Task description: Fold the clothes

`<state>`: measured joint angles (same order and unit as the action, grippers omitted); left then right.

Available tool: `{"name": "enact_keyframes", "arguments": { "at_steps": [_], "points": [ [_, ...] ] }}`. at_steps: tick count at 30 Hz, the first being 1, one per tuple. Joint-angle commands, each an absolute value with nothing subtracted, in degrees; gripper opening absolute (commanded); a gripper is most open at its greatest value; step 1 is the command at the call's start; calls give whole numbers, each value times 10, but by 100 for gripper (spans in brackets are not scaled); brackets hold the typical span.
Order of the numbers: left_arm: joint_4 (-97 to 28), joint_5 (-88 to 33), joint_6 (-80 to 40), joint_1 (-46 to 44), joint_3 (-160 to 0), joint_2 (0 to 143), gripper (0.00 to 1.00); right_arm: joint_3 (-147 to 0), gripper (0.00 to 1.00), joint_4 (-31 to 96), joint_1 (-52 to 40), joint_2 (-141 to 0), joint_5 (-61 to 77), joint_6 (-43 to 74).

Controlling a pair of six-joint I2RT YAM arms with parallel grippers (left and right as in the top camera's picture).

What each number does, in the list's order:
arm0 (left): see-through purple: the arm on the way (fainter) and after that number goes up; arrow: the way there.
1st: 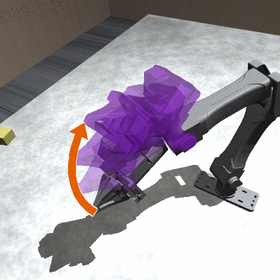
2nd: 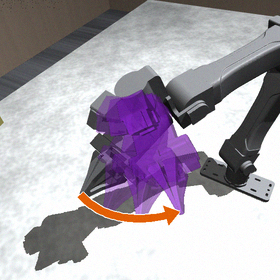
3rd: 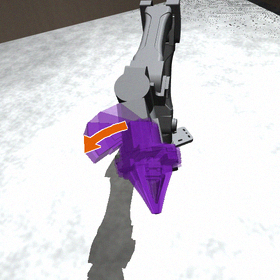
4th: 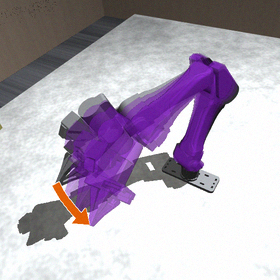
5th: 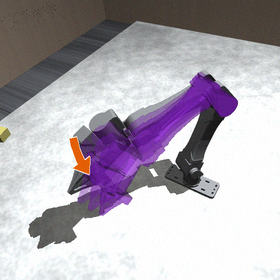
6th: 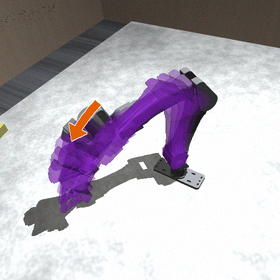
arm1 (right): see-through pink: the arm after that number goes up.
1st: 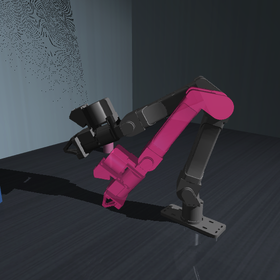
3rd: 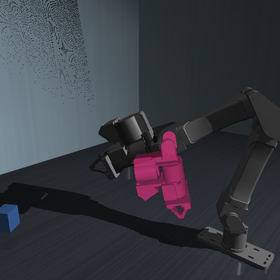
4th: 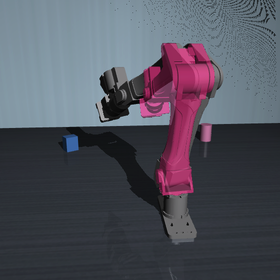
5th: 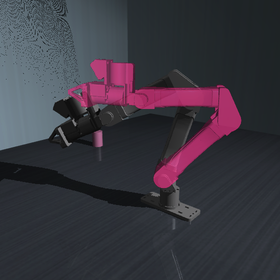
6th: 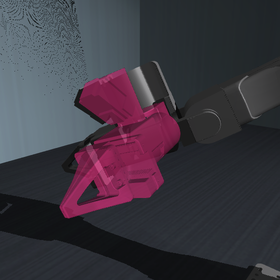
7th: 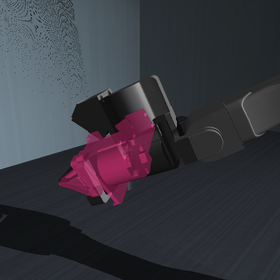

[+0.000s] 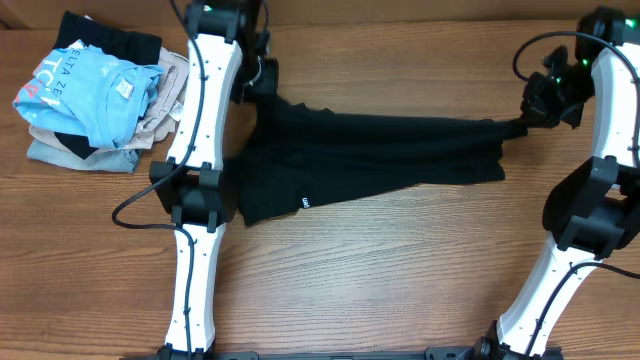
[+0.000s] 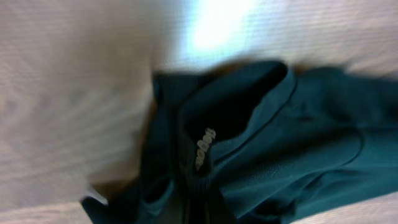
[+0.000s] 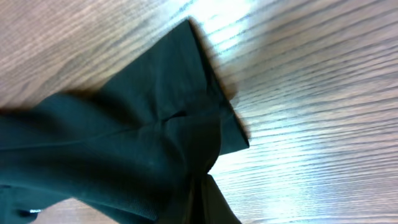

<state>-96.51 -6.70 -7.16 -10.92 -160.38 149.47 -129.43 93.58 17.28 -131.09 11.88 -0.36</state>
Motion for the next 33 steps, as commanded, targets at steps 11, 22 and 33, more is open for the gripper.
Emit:
{"name": "enact_keyframes", "arguments": {
  "at_steps": [11,22,33],
  "points": [
    [-968,-25,-80,-121,-1346,1289,4,-1219,4,927,145,-1301,136,-31],
    [-968,20,-125,-125,-1099,1273,4,-1192,4,921,145,-1301,127,-31],
    [-962,34,-112,-131,-1049,1274,94,-1192,71,875,145,-1302,125,-33]
  ]
}}
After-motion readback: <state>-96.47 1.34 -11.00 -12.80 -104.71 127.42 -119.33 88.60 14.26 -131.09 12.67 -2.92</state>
